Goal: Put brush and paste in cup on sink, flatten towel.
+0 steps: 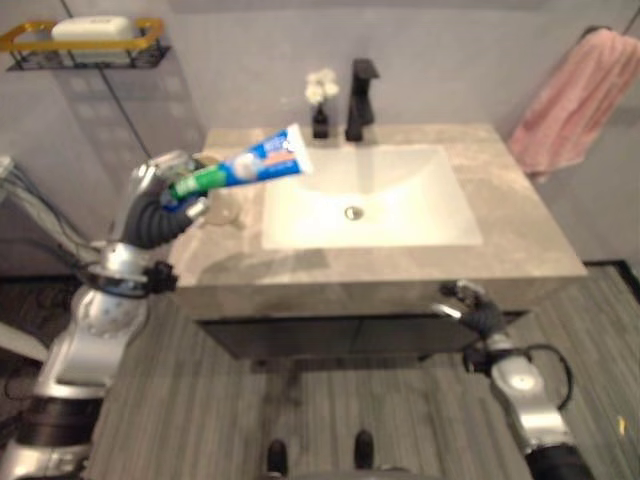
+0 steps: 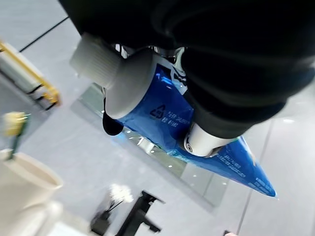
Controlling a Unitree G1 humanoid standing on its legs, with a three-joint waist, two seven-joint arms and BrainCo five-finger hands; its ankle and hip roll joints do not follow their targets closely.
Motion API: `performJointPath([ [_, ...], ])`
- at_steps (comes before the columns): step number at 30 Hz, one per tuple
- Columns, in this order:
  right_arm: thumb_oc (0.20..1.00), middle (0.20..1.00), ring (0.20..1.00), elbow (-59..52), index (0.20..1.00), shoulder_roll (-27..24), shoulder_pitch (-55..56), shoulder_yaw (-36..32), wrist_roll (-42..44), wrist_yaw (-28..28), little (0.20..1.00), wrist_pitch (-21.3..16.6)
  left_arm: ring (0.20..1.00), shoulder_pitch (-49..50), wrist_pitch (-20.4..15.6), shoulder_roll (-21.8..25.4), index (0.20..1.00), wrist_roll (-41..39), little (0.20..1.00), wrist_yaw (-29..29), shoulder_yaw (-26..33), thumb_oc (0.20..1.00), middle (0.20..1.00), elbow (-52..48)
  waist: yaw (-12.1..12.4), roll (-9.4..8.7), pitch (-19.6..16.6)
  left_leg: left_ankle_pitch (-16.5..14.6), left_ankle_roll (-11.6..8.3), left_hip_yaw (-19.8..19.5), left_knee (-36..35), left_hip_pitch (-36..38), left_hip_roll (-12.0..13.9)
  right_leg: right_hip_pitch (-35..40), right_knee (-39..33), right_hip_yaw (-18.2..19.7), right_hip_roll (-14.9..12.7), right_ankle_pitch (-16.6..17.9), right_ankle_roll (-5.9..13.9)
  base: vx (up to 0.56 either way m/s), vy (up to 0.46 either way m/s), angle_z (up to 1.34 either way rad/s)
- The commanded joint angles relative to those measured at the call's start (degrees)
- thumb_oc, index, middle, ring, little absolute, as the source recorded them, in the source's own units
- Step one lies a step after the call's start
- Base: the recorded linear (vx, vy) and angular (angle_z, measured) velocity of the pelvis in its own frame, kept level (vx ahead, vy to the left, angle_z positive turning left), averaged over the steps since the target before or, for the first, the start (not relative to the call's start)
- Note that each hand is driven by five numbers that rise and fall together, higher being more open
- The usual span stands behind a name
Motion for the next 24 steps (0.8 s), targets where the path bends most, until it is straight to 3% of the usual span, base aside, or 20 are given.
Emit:
performJointPath([
  [1, 1.0, 1.0, 1.0, -10.76, 1.0, 2.32, -18.91, 1.18, 8.63, 1.4, 1.0, -11.53, 0.2, -7.53, -2.83, 1.97, 0.2, -3.23, 0.2, 2.88, -1.67, 0.2, 0.2, -1.52, 1.64, -0.69, -4.05, -5.99, 1.78, -3.78, 0.93, 1.6, 0.63, 4.57, 0.31, -3.6, -3.97, -6.84, 4.14, 0.0, 0.0, 0.0],
  [6, 1.0, 1.0, 1.0, -11.43, 1.0, 7.39, -29.16, 8.52, 17.8, 2.79, 1.0, -11.26, 0.2, -10.77, -2.69, 1.31, 0.2, -5.44, 0.2, 2.34, -4.58, 0.2, 0.2, -3.61, 3.64, -1.04, -4.52, -5.77, 1.85, -4.61, 0.93, 1.78, 0.4, 5.38, 0.31, -4.56, -4.21, -6.91, 3.82, 0.0, 0.003, 0.03],
  [10, 1.0, 1.0, 1.0, -14.42, 1.0, 7.07, -32.87, 10.29, 18.07, 2.73, 1.0, -10.84, 0.2, -10.67, -2.92, 1.73, 0.2, -7.03, 0.2, 2.28, -4.22, 0.2, 0.2, -5.0, 4.34, -1.4, -4.5, -5.65, 1.81, -4.8, 0.93, 1.77, 0.34, 5.47, 0.31, -4.65, -4.16, -6.86, 3.73, 0.01, 0.005, 0.21],
  [13, 1.0, 1.0, 1.0, -21.01, 1.0, 0.0, -34.84, 10.36, 12.99, 3.46, 1.0, -7.92, 0.2, -8.87, -2.19, 3.78, 0.2, -7.72, 0.2, 1.52, -1.42, 0.2, 0.2, -6.19, 4.17, -2.28, -4.56, -5.54, 1.65, -4.78, 0.93, 1.72, 0.34, 5.59, 0.31, -4.84, -4.08, -6.81, 3.75, 0.02, 0.011, 0.24],
  [15, 1.0, 1.0, 1.0, -22.11, 1.0, -0.69, -35.18, 10.45, 14.49, 3.75, 1.0, -7.39, 0.2, -8.53, -2.11, 3.72, 0.2, -8.12, 0.2, 1.13, -1.09, 0.2, 0.2, -6.76, 4.07, -2.45, -4.53, -5.6, 1.61, -4.89, 0.93, 1.67, 0.31, 5.71, 0.31, -4.99, -4.11, -6.85, 3.81, 0.0, 0.004, 0.08],
  [20, 1.0, 1.0, 1.0, -18.0, 1.0, 3.0, -37.04, 12.08, 17.95, 1.94, 1.0, -7.55, 0.2, -6.93, -1.56, 2.21, 0.2, -9.42, 0.2, 0.84, -0.88, 0.2, 0.2, -8.46, 4.55, -3.02, -4.29, -5.87, 1.98, -5.48, 0.93, 1.83, -0.08, 6.49, 0.31, -5.86, -4.5, -6.88, 3.83, 0.01, 0.036, -0.05],
  [21, 1.0, 1.0, 1.0, -15.99, 1.0, 6.0, -36.61, 14.31, 25.05, 3.14, 1.0, -7.34, 0.2, -8.0, -1.33, 1.84, 0.2, -9.65, 0.2, 1.19, -2.23, 0.2, 0.2, -8.01, 5.0, -3.28, -4.22, -5.88, 2.13, -5.68, 0.93, 1.86, -0.33, 6.74, 0.31, -6.18, -4.68, -6.96, 3.85, 0.01, 0.029, 0.08],
  [24, 1.0, 1.0, 1.0, -16.08, 1.0, 6.52, -36.67, 14.84, 26.38, 3.39, 1.0, -7.1, 0.2, -9.1, -1.12, 2.08, 0.2, -9.37, 0.2, 1.85, -2.91, 0.2, 0.2, -7.47, 5.14, -3.55, -4.19, -5.89, 2.22, -5.81, 0.93, 1.81, -0.53, 6.92, 0.31, -6.51, -4.84, -6.96, 3.88, 0.01, 0.033, 0.11],
])
